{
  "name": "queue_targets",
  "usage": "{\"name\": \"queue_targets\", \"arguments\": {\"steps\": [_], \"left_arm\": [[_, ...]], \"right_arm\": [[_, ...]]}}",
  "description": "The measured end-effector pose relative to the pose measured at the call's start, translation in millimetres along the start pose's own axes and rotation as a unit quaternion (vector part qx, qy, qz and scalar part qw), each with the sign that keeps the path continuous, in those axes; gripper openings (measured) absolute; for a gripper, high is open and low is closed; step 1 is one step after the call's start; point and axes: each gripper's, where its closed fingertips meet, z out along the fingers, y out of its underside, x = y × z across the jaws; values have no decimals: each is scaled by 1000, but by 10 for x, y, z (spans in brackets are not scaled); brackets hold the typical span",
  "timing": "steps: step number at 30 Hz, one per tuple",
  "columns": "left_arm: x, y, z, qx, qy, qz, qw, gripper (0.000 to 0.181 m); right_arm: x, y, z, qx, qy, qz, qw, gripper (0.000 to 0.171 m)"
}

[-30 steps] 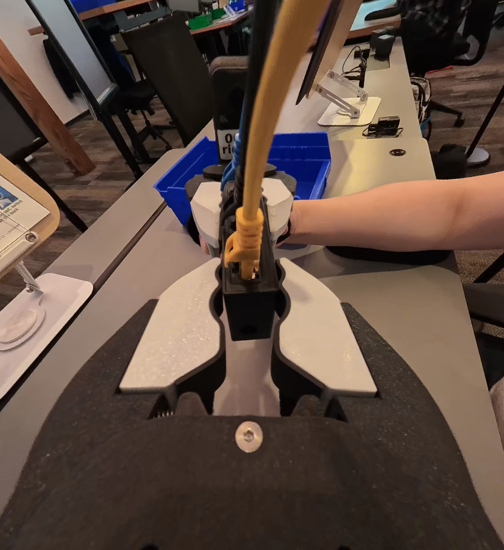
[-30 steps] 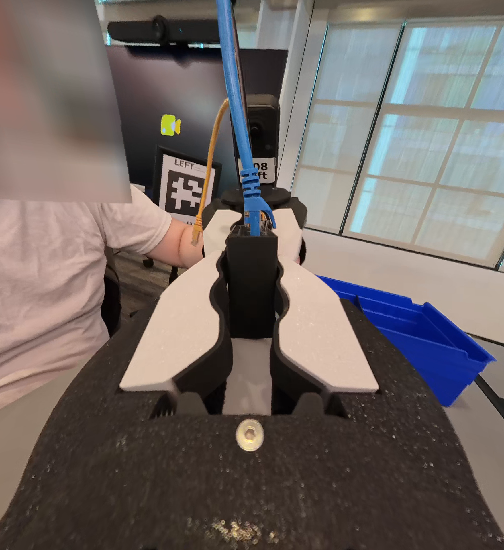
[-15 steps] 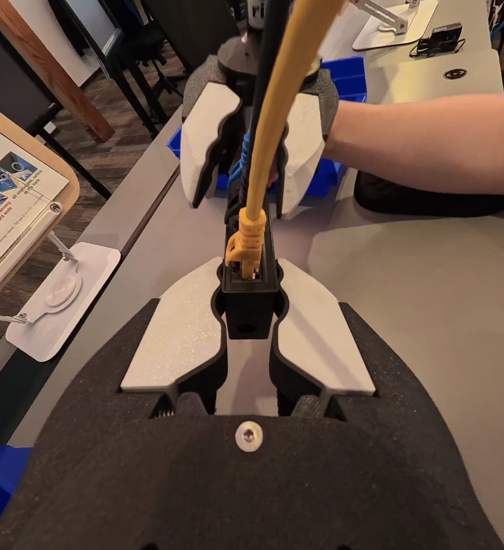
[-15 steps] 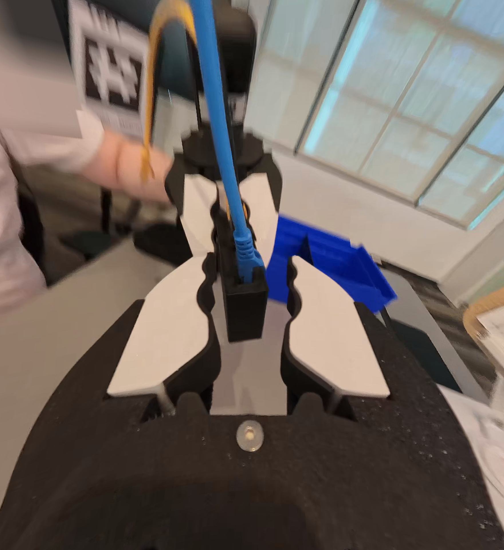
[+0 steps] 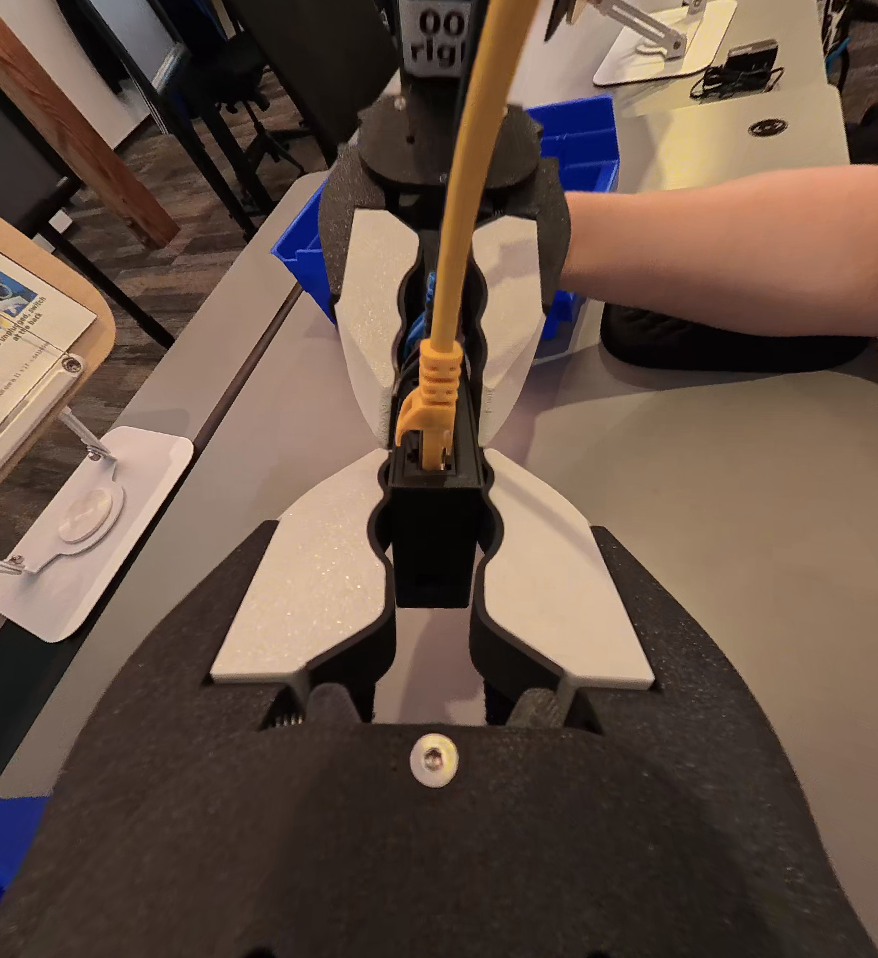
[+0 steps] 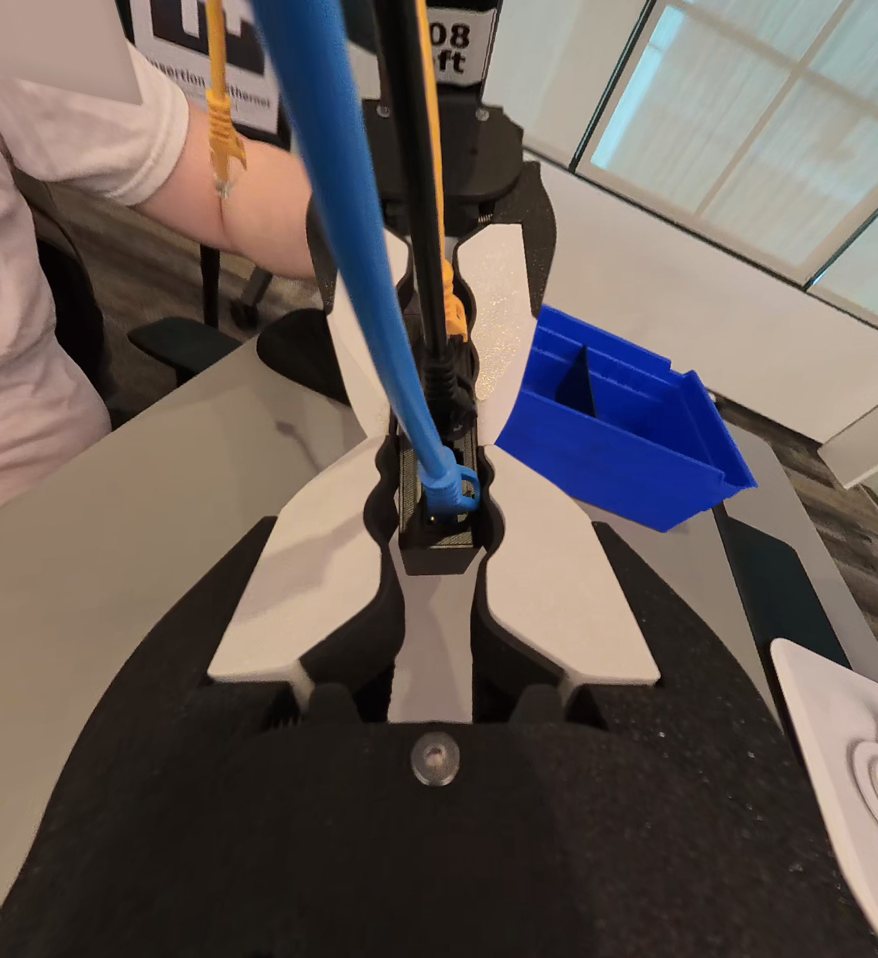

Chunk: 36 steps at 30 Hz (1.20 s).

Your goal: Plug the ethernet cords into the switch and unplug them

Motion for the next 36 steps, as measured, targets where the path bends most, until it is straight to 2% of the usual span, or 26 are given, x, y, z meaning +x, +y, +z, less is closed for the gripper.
{"name": "queue_targets", "arguments": {"steps": [4,9,13,26,36], "left_arm": [[11,-34,-25,20,-3,11,1000,29],[7,38,-12,0,-14,32,999,31],[47,-49,-22,18,-2,26,999,32],[-6,28,34,-41,-27,40,998,29],[-48,34,49,-41,-38,47,997,29]], "right_arm": [[-21,-16,-16,39,-13,9,999,26],[-22,-30,-45,56,-15,6,998,26],[-44,-92,-51,83,-21,0,996,26],[-8,33,-23,68,-10,-1,998,27],[32,-3,-21,85,0,4,996,27]]}}
